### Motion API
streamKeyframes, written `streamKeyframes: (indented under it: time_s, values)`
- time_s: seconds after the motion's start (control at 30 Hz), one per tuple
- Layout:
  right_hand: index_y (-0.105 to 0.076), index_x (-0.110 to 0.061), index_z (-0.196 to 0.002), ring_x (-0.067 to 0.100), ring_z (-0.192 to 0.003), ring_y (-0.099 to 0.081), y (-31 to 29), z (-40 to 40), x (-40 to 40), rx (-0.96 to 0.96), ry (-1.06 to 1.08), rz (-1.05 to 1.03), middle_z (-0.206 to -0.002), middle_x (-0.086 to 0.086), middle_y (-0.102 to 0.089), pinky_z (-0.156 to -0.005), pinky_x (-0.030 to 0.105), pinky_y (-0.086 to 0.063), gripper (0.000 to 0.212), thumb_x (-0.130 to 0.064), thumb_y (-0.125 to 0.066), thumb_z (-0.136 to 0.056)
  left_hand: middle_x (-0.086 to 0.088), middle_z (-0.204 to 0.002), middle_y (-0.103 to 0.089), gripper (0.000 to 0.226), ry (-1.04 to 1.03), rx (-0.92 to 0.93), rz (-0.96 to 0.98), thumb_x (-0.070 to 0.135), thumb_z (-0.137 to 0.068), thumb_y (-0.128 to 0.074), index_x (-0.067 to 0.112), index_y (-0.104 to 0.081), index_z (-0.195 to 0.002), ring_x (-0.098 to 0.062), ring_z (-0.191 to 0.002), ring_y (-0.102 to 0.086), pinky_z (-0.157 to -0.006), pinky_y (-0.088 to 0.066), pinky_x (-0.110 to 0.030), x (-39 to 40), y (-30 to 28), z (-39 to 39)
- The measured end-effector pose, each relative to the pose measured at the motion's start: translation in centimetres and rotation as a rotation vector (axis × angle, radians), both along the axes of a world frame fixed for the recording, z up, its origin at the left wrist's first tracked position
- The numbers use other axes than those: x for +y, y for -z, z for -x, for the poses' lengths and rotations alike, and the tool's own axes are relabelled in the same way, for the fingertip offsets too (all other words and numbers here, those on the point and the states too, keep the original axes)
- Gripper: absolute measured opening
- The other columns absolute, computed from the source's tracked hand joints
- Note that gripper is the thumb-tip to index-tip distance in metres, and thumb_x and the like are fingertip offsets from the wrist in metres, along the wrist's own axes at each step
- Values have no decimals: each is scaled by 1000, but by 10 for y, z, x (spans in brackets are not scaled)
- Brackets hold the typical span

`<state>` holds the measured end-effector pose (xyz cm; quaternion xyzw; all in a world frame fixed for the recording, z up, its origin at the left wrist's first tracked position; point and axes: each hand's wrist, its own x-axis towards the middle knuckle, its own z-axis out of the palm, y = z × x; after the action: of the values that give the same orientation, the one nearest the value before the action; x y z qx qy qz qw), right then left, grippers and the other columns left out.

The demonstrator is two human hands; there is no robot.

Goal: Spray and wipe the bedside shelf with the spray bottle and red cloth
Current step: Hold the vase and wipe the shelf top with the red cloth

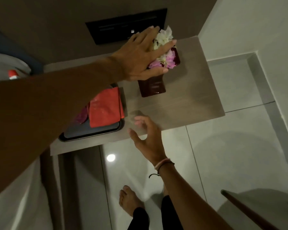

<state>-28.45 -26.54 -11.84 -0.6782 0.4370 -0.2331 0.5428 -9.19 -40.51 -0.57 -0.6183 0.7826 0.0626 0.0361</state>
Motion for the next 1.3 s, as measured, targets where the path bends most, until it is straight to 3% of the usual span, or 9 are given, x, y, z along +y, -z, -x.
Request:
streamKeyframes:
  time_s: [0.17,0.3,0.47,0.67,0.87,1.03,1.13,1.23,1.3]
  values:
    - [-60,-6,-107,28,-91,-65,8,-64,-11,96,73,-3,-99,15,-67,-81,48,-59,28,-20,-76,-89,-28,-167,-12,82,35,-32,30,72,-94,-19,30,-6,-163,-41,-156,-14,-123,-20,-61,-2,3,-3]
    - [-58,-7,-118,30,-99,-71,8,-109,-33,257,127,-299,-110,13,-73,-88,48,-61,57,-35,-87,-78,-26,-168,-12,82,35,-42,53,73,-93,-14,31,-5,-162,-39,-156,-16,-124,-20,-58,-1,5,-3]
    - [-56,-8,-123,29,-110,-64,9,-134,-33,471,47,-103,-123,12,-66,-92,44,-58,76,-39,-94,-65,-28,-167,-11,82,38,12,47,73,-93,-16,30,-5,-162,-44,-154,-16,-125,-19,-59,-2,7,-5]
    - [-66,-15,-113,29,-117,-58,16,-136,-17,453,-44,104,-126,9,-61,-100,48,-51,49,-32,-89,-73,-29,-166,-17,84,45,3,88,73,-93,-15,27,-8,-163,-45,-153,-20,-124,-21,-57,-4,12,-4]
    - [-67,-10,-106,33,-105,-66,6,-155,-23,484,-81,102,-110,14,-72,-91,51,-57,45,-26,-91,-72,-28,-165,-20,85,44,9,128,75,-92,-13,27,-12,-162,-43,-152,-23,-124,-23,-53,-4,16,-4]
    - [-61,-6,-117,31,-102,-70,6,-168,-29,564,-105,38,-109,17,-73,-82,36,-61,42,-12,-83,-82,-27,-165,-19,85,41,-3,144,76,-92,-12,28,-11,-162,-42,-152,-23,-124,-24,-52,-6,17,-4]
    - [-56,-4,-123,32,-99,-72,4,-169,-33,536,-140,-148,-109,15,-73,-80,38,-62,57,-12,-85,-76,-26,-166,-21,85,33,-13,149,77,-92,-12,29,-12,-162,-40,-152,-24,-124,-25,-50,-5,19,-4]
    - [-64,-10,-96,28,-90,-70,-6,-156,-30,314,-86,-371,-102,12,-73,-83,41,-61,35,-19,-89,-72,-26,-166,-21,85,35,-13,146,76,-92,-11,28,-13,-162,-40,-152,-24,-124,-24,-50,-4,17,-4]
    - [-69,-7,-96,26,-86,-70,-14,-135,-23,143,58,-479,-98,11,-75,-79,36,-57,30,-16,-87,-73,-25,-166,-21,85,40,-19,136,76,-92,-13,28,-13,-162,-40,-152,-25,-124,-24,-52,-4,14,-4]
